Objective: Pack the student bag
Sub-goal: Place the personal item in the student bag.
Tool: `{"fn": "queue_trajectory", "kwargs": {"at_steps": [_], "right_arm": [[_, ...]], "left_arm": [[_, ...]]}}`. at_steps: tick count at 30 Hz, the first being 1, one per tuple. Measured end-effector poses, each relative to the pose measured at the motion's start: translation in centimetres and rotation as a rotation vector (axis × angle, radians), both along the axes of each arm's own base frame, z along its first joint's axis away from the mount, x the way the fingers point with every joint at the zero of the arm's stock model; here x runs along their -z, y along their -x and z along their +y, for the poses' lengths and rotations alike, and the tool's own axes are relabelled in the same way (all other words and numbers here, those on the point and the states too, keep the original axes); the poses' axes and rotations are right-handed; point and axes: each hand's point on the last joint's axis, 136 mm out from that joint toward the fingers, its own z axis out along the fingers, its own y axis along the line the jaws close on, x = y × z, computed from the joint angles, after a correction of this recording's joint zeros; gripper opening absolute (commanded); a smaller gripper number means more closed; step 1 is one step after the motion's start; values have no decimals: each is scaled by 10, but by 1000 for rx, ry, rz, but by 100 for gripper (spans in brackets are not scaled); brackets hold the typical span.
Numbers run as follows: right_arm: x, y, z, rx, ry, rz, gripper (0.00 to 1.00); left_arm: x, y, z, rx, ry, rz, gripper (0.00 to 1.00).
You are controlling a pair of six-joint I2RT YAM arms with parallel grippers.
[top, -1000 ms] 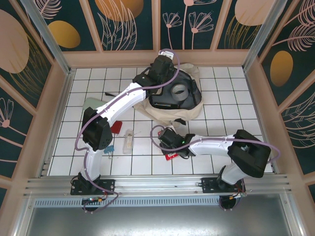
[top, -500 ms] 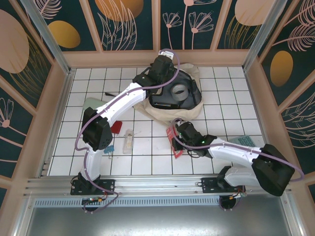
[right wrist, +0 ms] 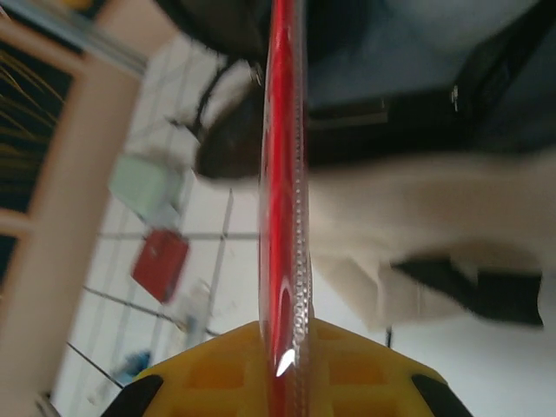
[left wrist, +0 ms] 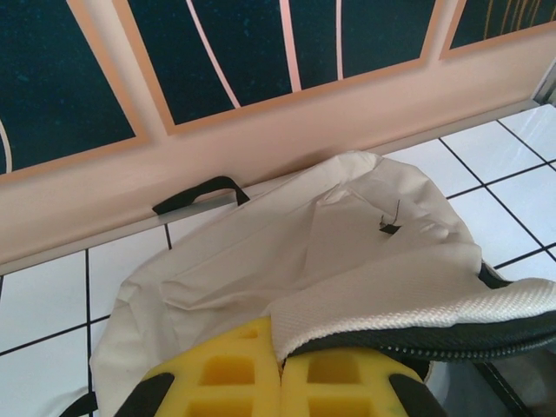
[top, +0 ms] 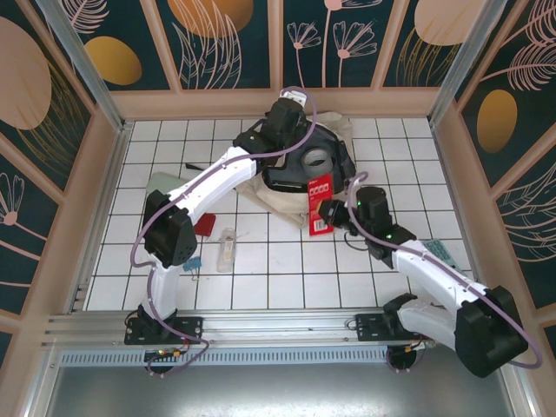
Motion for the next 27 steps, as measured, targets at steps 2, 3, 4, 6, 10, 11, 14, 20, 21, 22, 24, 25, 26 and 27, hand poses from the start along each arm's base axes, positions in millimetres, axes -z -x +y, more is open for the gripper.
{"fn": "queue_trajectory", "kwargs": {"at_steps": [2, 3, 4, 6, 10, 11, 14, 20, 21, 22, 24, 25, 26, 27], "right_arm": [[-14, -19, -2, 27, -61, -7, 0], [-20, -29, -2, 35, -94, -7, 0], [-27, -39, -1, 41, -128, -8, 0], [-38, -56, 2, 52, -182, -4, 0], [-49, -89, 13, 60, -253, 22, 0], [-49, -95, 17, 61, -266, 29, 0], [-41, -111, 23, 75, -299, 66, 1], [-4, -133, 33, 128, -318, 161, 4], [1, -137, 35, 137, -319, 171, 4], [5, -140, 37, 143, -317, 179, 4], [11, -149, 43, 156, -316, 188, 4], [13, -154, 46, 162, -318, 190, 4], [15, -159, 49, 171, -321, 189, 5], [17, -165, 52, 178, -320, 189, 5]], "left_arm": [[-2, 2, 0, 8, 4, 2, 0], [-3, 4, 0, 15, 8, 2, 0], [-5, 5, 0, 21, 12, 1, 0], [-9, 7, 0, 29, 21, -3, 0], [-18, 13, -2, 59, 38, -13, 0], [-20, 14, -3, 66, 41, -16, 0], [-24, 15, -4, 82, 45, -21, 0], [-40, 15, -7, 109, 66, -37, 0], [-41, 16, -8, 113, 69, -38, 0], [-42, 16, -8, 116, 70, -37, 0], [-45, 17, -9, 120, 72, -37, 0], [-46, 17, -9, 122, 73, -37, 0], [-47, 17, -9, 122, 73, -37, 0], [-48, 17, -9, 125, 77, -39, 0]]}}
